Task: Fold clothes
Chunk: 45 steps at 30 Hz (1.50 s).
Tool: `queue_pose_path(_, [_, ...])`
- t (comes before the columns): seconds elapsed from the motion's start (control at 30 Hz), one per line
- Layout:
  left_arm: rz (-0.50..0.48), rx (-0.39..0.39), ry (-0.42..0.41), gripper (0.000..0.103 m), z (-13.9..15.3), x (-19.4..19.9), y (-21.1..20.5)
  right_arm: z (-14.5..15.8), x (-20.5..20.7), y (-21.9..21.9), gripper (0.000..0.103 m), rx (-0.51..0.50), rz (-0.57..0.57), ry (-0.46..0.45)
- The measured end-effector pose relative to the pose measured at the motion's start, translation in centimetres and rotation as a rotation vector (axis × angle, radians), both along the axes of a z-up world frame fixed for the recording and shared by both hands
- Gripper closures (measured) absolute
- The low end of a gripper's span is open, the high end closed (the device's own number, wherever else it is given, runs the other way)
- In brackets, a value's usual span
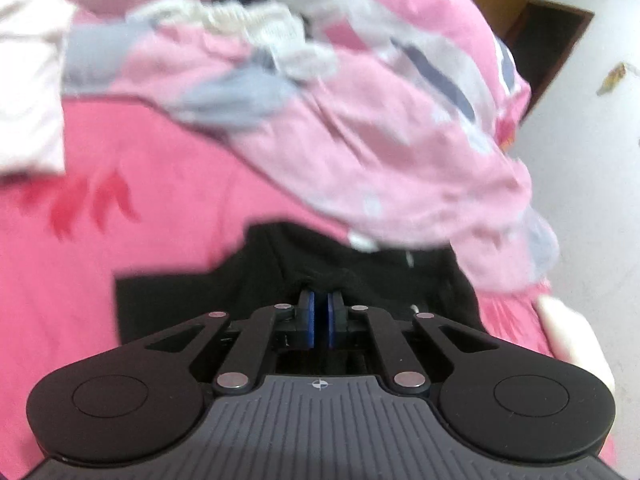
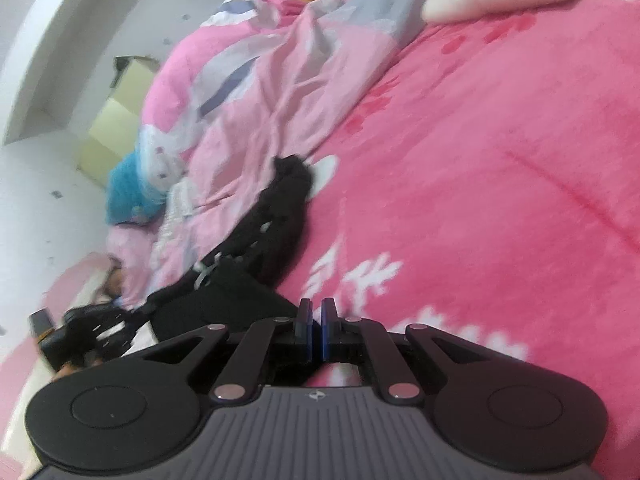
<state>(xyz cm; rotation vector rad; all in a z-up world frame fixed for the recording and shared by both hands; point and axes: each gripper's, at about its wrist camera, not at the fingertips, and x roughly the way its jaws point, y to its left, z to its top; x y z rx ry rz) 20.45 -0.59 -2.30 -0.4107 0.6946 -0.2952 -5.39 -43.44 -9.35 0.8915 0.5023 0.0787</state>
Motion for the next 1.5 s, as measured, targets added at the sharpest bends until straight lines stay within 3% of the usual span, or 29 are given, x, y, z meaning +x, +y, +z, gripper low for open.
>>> queue_pose_path(0.1, [0.027,0.059,-0.024,0.099,0.2,1.6,0.6,0.5,0.3,0.9,0.099,-0.039,0.049,-0.013])
queue_pose_path(0.23, [0.006,0.185,0.034,0.099,-2.2,4.1,0.5,0.8,1.1,2.4,0.099,-0.096,0.118,0.006])
queue_pose_path(0.33, [-0.004,0.198,0.104,0.096,-4.6,4.5,0.2,0.8,1.6,3.1,0.099,-0.122,0.139,0.033])
queue_pose_path(0.43, [-0.001,0.17,0.102,0.089,-4.9,3.3,1.1,0.6,1.5,2.9,0.097,-0.107,0.124,0.042])
queue_pose_path(0.53, [-0.002,0.186,0.073,0.077,-3.8,1.1,1.6,0.5,1.6,2.3,0.096,-0.065,0.107,0.046])
queue_pose_path(0.63, [-0.031,0.24,0.006,0.067,-1.9,-2.1,1.3,0.6,2.6,2.0,0.071,-0.012,0.114,0.064])
queue_pose_path(0.7, [-0.127,0.304,-0.06,0.054,-0.8,-5.0,-0.3,1.1,3.6,2.5,0.057,-0.028,0.122,0.064])
queue_pose_path(0.8, [-0.387,0.387,-0.143,0.039,-0.2,-9.9,-3.9,1.3,5.9,3.3,0.057,-0.063,0.118,0.092])
queue_pose_path(0.83, [-0.471,0.391,-0.156,0.039,-0.4,-11.5,-5.1,1.2,6.6,3.5,0.058,-0.063,0.117,0.103])
queue_pose_path(0.9, [-0.615,0.39,-0.173,0.039,-1.0,-14.2,-7.3,1.3,7.4,4.1,0.074,-0.086,0.125,0.117])
queue_pose_path(0.97, [-0.701,0.417,-0.198,0.039,-1.8,-16.2,-9.2,1.7,7.6,5.1,0.096,-0.084,0.157,0.125])
queue_pose_path(1.0, [-0.726,0.445,-0.215,0.039,-2.2,-16.9,-10.0,1.8,7.5,5.8,0.097,-0.067,0.182,0.116])
queue_pose_path(1.13, [-0.776,0.597,-0.292,0.039,-3.8,-18.6,-12.6,2.5,7.2,8.5,0.098,0.004,0.319,0.044])
queue_pose_path(1.27, [-0.749,0.703,-0.324,0.04,-5.2,-18.8,-13.1,3.3,7.0,11.2,0.098,0.079,0.472,-0.041])
queue_pose_path(1.33, [-0.716,0.678,-0.315,0.047,-5.4,-18.4,-12.1,3.8,6.9,12.0,0.096,0.093,0.524,-0.07])
queue_pose_path(1.4, [-0.675,0.603,-0.291,0.067,-5.1,-17.9,-10.8,4.1,6.9,11.0,0.092,0.102,0.512,-0.07])
queue_pose_path(1.43, [-0.646,0.57,-0.283,0.071,-4.9,-17.5,-10.1,4.2,7.0,10.3,0.091,0.109,0.504,-0.07])
queue_pose_path(1.5, [-0.577,0.505,-0.272,0.08,-4.4,-16.8,-8.6,3.9,7.4,8.4,0.075,0.167,0.435,-0.065])
